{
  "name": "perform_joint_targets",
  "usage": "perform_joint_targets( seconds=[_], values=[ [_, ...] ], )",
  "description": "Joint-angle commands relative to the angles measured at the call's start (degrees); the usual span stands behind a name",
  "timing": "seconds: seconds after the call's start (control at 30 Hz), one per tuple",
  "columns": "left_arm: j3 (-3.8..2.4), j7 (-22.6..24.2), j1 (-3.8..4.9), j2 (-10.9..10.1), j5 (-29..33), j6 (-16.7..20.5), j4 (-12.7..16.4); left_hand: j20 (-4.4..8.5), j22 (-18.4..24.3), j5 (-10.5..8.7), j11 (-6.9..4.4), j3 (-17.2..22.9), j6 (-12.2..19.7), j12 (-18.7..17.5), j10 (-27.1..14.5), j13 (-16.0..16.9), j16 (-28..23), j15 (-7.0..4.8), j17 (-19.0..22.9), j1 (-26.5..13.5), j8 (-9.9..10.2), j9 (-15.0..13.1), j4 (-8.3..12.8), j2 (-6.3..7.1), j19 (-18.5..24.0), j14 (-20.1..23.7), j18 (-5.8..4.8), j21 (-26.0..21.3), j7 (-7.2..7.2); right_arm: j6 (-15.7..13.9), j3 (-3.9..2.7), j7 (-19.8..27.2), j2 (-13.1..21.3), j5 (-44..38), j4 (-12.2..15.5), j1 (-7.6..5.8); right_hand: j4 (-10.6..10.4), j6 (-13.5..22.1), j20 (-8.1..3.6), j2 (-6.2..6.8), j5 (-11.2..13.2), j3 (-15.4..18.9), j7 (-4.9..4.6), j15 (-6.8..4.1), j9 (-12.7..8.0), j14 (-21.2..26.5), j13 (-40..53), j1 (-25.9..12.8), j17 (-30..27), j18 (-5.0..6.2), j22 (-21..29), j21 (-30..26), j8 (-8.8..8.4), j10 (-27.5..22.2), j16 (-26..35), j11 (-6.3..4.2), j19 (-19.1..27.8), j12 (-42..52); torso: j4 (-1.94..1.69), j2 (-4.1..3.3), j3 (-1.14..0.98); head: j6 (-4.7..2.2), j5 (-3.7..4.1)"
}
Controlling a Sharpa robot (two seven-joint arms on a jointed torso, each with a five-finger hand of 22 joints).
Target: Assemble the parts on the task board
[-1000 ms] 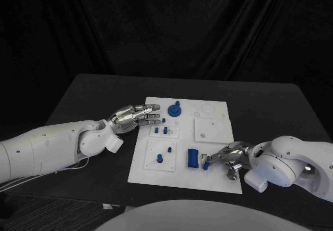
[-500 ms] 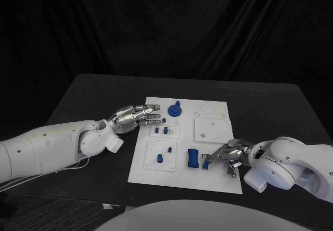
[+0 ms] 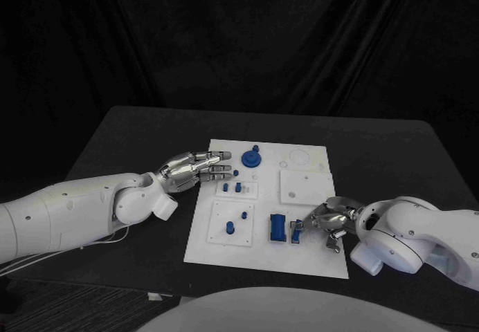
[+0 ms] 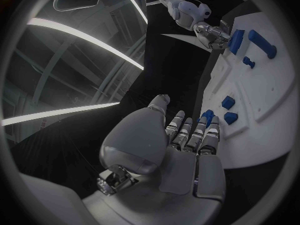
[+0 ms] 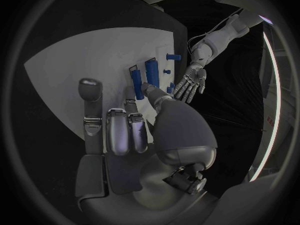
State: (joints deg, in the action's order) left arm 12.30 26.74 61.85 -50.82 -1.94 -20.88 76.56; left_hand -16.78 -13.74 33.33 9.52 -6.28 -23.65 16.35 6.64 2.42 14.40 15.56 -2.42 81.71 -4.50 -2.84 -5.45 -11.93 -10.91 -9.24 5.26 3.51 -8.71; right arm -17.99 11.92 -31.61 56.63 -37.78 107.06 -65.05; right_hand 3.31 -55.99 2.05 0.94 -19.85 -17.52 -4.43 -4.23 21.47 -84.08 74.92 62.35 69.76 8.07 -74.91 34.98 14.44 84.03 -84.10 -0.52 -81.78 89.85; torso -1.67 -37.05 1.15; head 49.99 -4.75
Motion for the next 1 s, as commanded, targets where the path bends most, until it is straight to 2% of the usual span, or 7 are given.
perform_joint_targets(
  seconds=[0.03,0.5,0.67,0.7,0.8,0.93,1.0],
  values=[
    [-0.05,0.29,-0.11,0.12,0.15,-0.96,0.08,0.01,0.05,0.20,0.29,0.28,-0.27,0.04,0.21,0.03,0.18,-0.07,-0.06,-0.43,-0.33,-0.03,-0.06,-0.07,-0.47,-0.42,-0.34,0.35,-0.37,1.73,0.01,-0.09,-0.12,-2.14,0.00,0.18,-0.31,0.74,0.07,0.11,1.69,0.79,-0.17,0.30,0.26,-2.64,15.08,0.23,-0.06,0.33,-3.22,-0.48,0.55,5.97,0.36,0.60,0.35,0.15,0.01,0.02,0.00,0.01,-0.03],
    [-0.05,0.20,-0.19,0.08,0.15,-0.99,0.09,0.01,0.08,0.20,0.32,0.36,-0.26,-0.02,0.17,0.01,0.18,-0.06,-0.06,-0.50,-0.34,-0.03,-0.03,-0.10,-0.45,-0.39,-0.35,0.35,-0.38,4.27,0.01,-1.21,-0.32,-3.67,-0.12,0.23,-0.14,1.78,0.14,0.87,4.20,2.03,-0.24,0.37,0.79,-2.62,15.08,1.18,-0.16,0.41,-3.05,-0.91,1.72,5.97,0.38,0.68,0.44,0.15,0.01,-0.01,0.00,0.01,-0.10],
    [-0.05,0.18,-0.21,0.08,0.15,-1.00,0.08,0.01,0.08,0.20,0.32,0.36,-0.26,-0.02,0.17,0.01,0.18,-0.06,-0.06,-0.50,-0.34,-0.03,-0.03,-0.10,-0.45,-0.39,-0.35,0.35,-0.38,4.53,0.01,-1.34,-0.22,-4.42,-0.06,0.25,-0.29,2.46,0.23,1.31,6.46,3.02,-0.37,0.45,1.14,-2.61,15.08,1.52,-0.21,0.43,-2.91,-1.33,2.53,5.97,0.38,0.79,0.56,0.15,0.00,0.00,-0.01,0.01,-0.08],
    [-0.05,0.18,-0.21,0.08,0.15,-1.00,0.08,0.01,0.08,0.20,0.32,0.36,-0.26,-0.02,0.17,0.01,0.18,-0.06,-0.06,-0.50,-0.34,-0.03,-0.03,-0.10,-0.45,-0.39,-0.35,0.35,-0.38,4.47,0.01,-1.22,-0.17,-4.73,-0.03,0.25,-0.65,2.85,0.25,1.42,7.75,3.66,-0.41,0.49,1.47,-2.62,15.08,1.40,-0.15,0.44,-2.87,-1.37,3.19,5.97,0.35,0.83,0.58,0.15,0.00,-0.01,0.00,0.01,-0.09],
    [-0.05,0.23,-0.22,0.05,0.15,-1.00,0.09,0.01,0.08,0.20,0.33,0.42,-0.28,-0.01,0.17,0.01,0.22,-0.04,-0.06,-0.56,-0.35,-0.03,0.01,-0.09,-0.47,-0.40,-0.36,0.36,-0.39,3.49,0.01,0.04,0.09,-6.67,0.28,0.26,-1.37,3.61,0.30,1.44,8.63,4.62,-0.44,0.53,2.01,-2.70,15.08,1.16,0.34,0.51,-2.72,-1.90,4.25,5.97,0.17,0.87,0.74,0.15,-0.01,-0.01,0.00,0.01,-0.15],
    [-0.05,0.34,-0.23,-0.04,0.15,-0.95,0.15,0.01,0.08,0.20,0.33,0.42,-0.28,-0.01,0.17,0.01,0.22,-0.04,-0.06,-0.56,-0.35,-0.03,0.01,-0.09,-0.47,-0.40,-0.36,0.36,-0.39,-0.26,0.00,4.48,0.98,-13.17,1.26,0.26,-2.71,5.60,0.28,1.27,6.94,7.22,-0.33,0.49,3.84,-2.83,15.08,1.24,1.18,0.46,-2.83,-1.43,7.62,5.97,-0.16,0.79,0.65,0.15,0.00,-0.01,-0.01,0.01,-0.24],
    [-0.05,0.39,-0.23,-0.10,0.15,-0.90,0.17,0.01,0.08,0.20,0.33,0.42,-0.28,-0.01,0.17,0.01,0.22,-0.04,-0.06,-0.56,-0.35,-0.03,0.01,-0.09,-0.47,-0.40,-0.36,0.36,-0.39,-2.46,0.00,7.16,1.60,-16.67,1.93,0.25,-3.29,6.24,0.26,1.38,7.21,8.25,-0.30,0.46,4.35,-2.89,15.08,1.11,1.53,0.40,-2.92,-1.06,8.72,5.97,-0.31,0.75,0.48,0.15,0.01,-0.01,0.00,0.01,-0.34]
  ],
)
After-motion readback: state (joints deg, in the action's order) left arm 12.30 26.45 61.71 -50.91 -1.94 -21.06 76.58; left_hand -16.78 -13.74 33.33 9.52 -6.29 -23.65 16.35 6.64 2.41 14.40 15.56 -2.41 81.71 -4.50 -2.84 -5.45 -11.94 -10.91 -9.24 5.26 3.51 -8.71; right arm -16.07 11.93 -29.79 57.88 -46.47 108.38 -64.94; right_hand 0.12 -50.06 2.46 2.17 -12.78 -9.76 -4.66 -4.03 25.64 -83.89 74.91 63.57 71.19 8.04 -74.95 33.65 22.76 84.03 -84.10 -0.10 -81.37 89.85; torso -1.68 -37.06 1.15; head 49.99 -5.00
